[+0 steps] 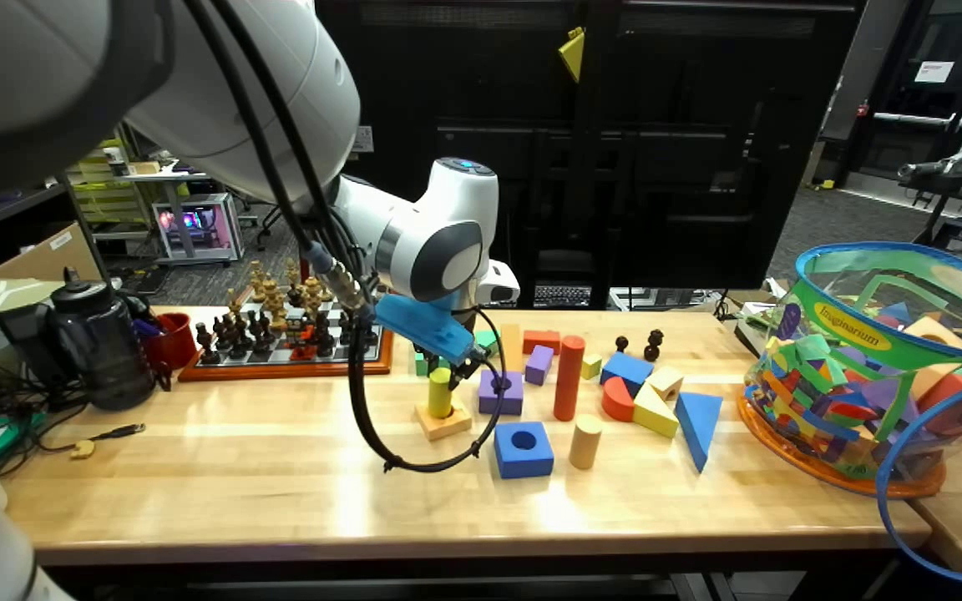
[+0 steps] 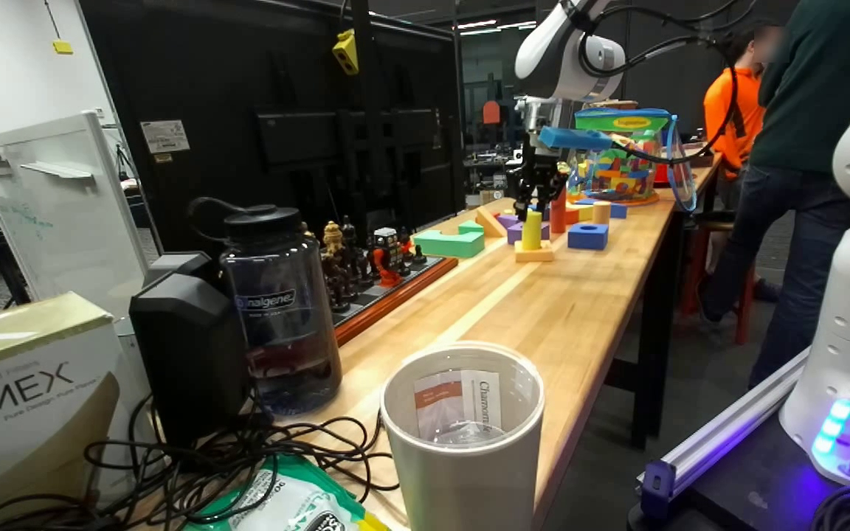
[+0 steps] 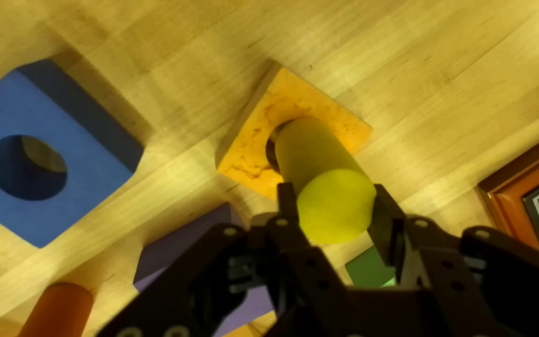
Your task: Put the yellow cylindrical block in the middle of the square object
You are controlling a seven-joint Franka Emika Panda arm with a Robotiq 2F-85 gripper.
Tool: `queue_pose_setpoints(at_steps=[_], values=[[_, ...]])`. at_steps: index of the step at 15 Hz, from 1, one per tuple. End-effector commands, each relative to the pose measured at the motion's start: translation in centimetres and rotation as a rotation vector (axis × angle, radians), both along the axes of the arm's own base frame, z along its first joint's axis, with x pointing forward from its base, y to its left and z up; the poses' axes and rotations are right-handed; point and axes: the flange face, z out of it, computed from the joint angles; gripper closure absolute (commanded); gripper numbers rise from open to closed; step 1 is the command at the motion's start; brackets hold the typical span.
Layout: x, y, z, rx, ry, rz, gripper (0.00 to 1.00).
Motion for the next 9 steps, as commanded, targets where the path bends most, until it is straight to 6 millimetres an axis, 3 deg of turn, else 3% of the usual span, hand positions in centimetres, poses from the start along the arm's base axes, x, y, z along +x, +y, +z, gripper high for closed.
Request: queue_pose_setpoints(at_steps=[1,9], values=[[-0.50,-0.19,0.32,0.016,-0.019,0.012,0.84],[-0.62,-0.17,0.58,0.012,-0.029,0.025,0.84]])
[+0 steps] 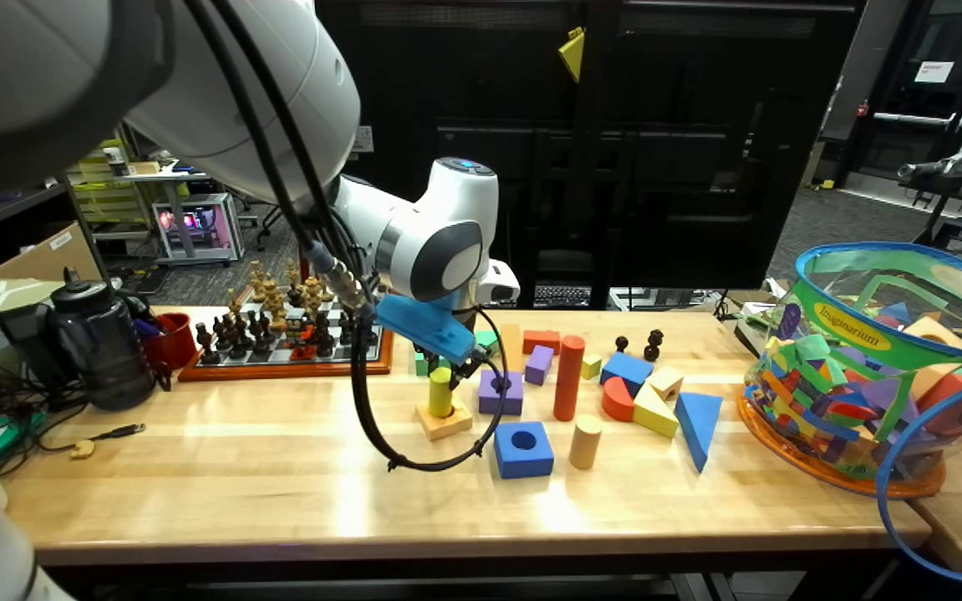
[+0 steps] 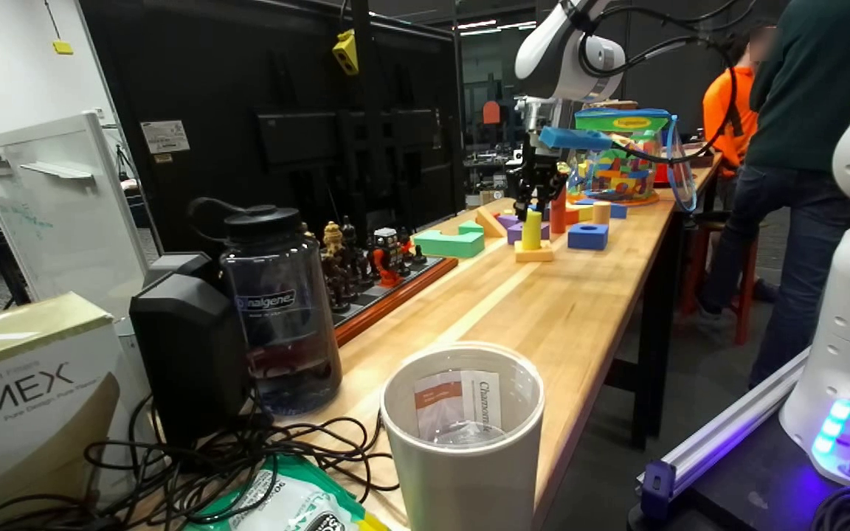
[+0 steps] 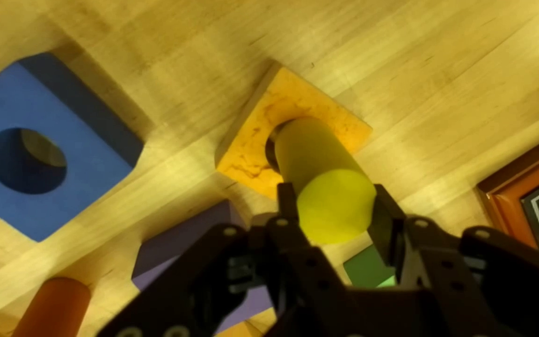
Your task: Put the yellow cylindrical block in the middle of the square object
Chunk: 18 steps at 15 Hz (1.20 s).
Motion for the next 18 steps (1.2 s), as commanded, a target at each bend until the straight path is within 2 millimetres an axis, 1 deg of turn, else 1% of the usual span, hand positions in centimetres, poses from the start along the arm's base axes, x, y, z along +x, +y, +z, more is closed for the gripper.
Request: queue_pose_setpoints(at_steps=[1,8,18], values=[[-0.66,-0.16,0.56,0.015,-0.024,0.010,0.84],[-0.89,-0.10,1.00,0.007,-0.044,0.011,0.84],[-1.21,-0.95,0.46,0.012,-0.044,-0.002,0.84]])
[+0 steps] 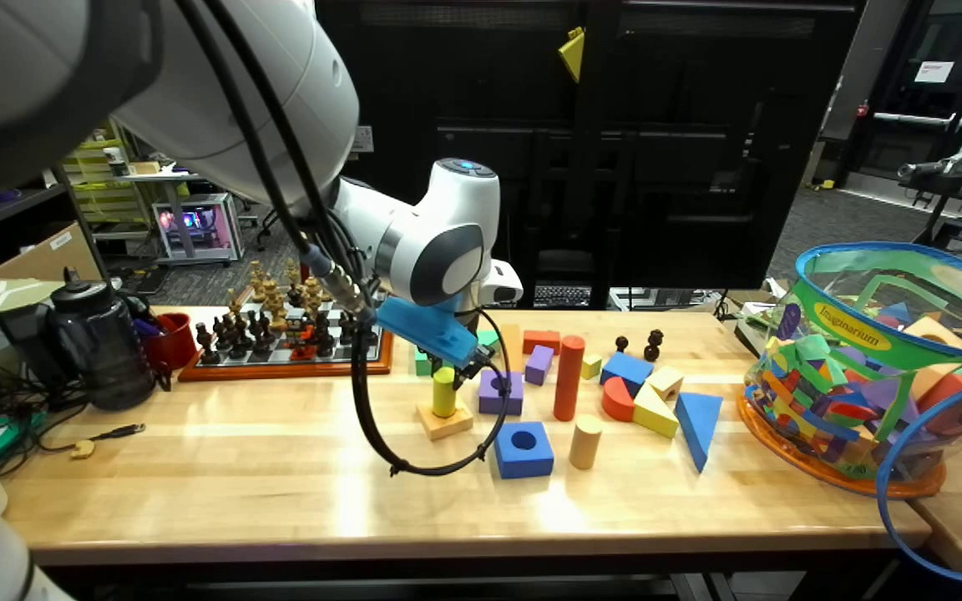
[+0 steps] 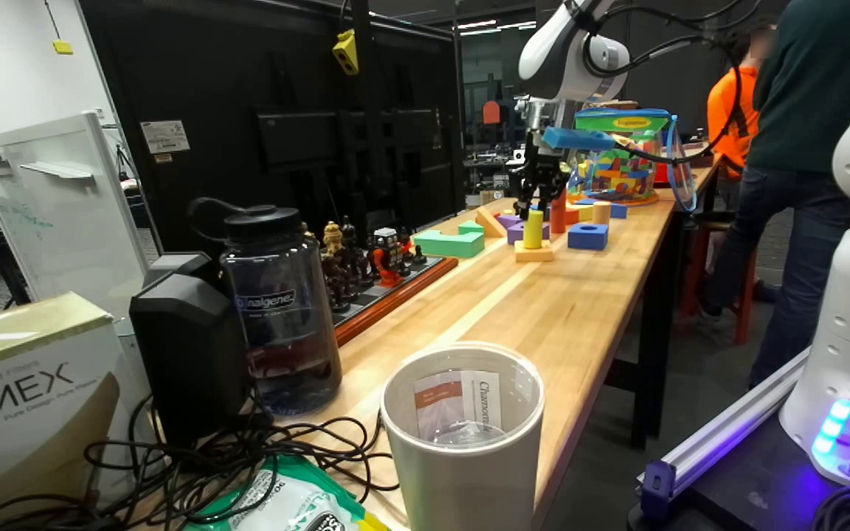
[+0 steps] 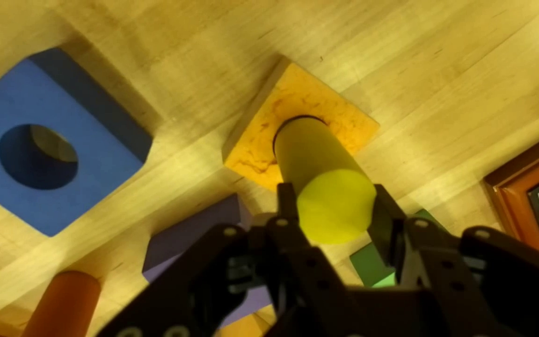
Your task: Put the yellow cylindrical block in the middle of the square object
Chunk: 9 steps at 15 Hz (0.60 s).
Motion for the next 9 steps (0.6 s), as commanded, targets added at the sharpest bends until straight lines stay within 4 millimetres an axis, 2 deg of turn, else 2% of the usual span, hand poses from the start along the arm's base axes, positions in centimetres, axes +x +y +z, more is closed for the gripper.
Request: queue_pose_setpoints(at_steps=[1,9], values=[[-0.92,-0.50,0.35,0.016,-0.019,0.008,0.84],[-0.61,-0.82,-0.52,0.016,0.006,0.011,0.84]])
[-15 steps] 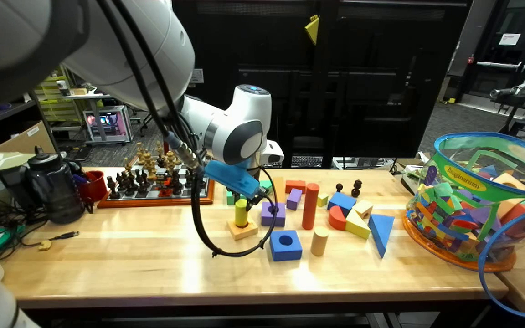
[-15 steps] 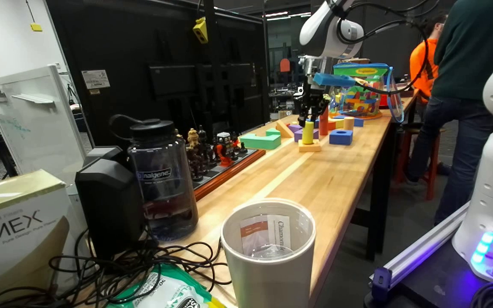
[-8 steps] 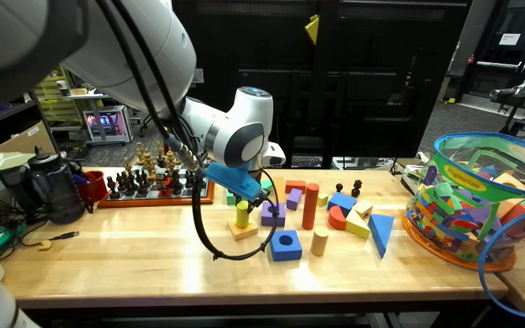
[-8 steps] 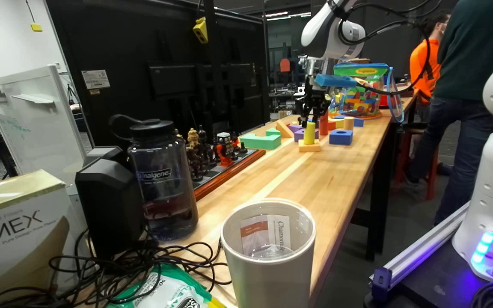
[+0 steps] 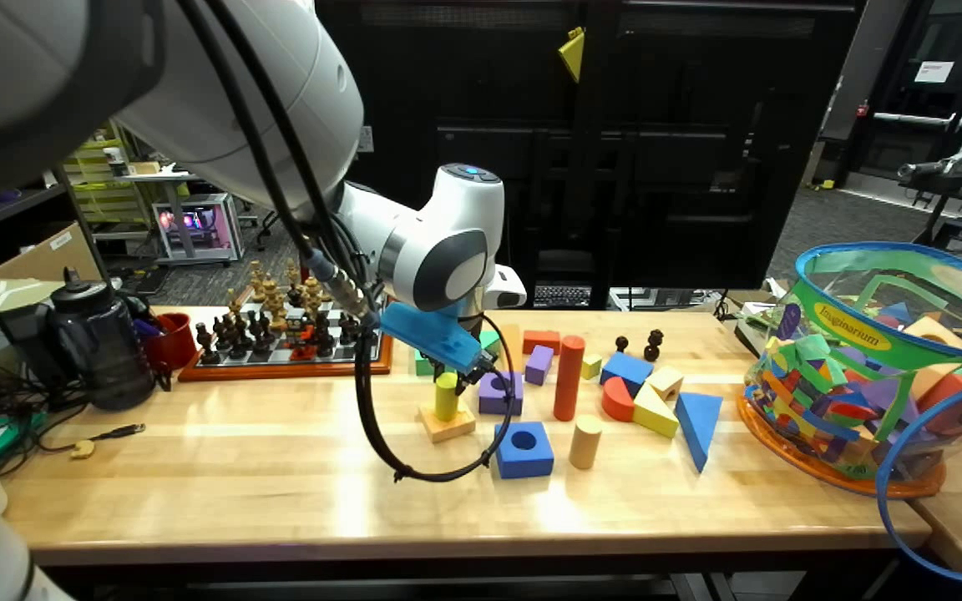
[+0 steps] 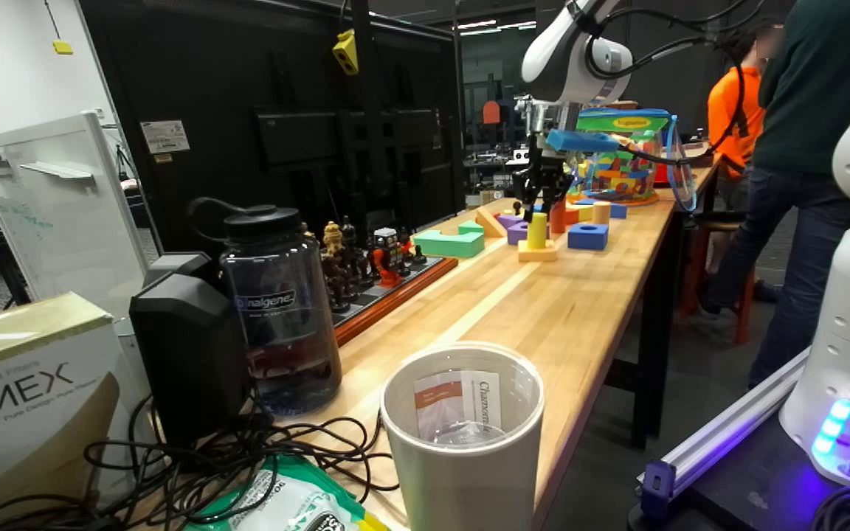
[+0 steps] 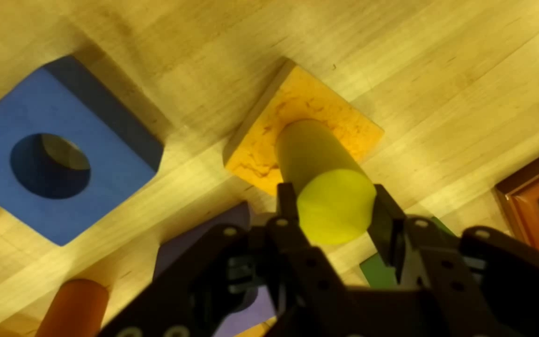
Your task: Put the yellow cylindrical block in the middle of the square object
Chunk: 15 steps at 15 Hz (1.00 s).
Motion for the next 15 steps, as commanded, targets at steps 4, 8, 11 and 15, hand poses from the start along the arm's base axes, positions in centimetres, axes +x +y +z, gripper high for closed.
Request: queue_pose_setpoints(at_steps=[4,8,11,15], values=[[0.0,0.1,-0.1,0.012,0.007,0.009,0.84],[0.5,0.1,-0.9,0.001,0.028,-0.005,0.84],[0.8,-0.1,-1.4,-0.004,0.038,-0.016,0.84],[0.9,0.0,-1.4,-0.004,0.042,-0.021,0.84]])
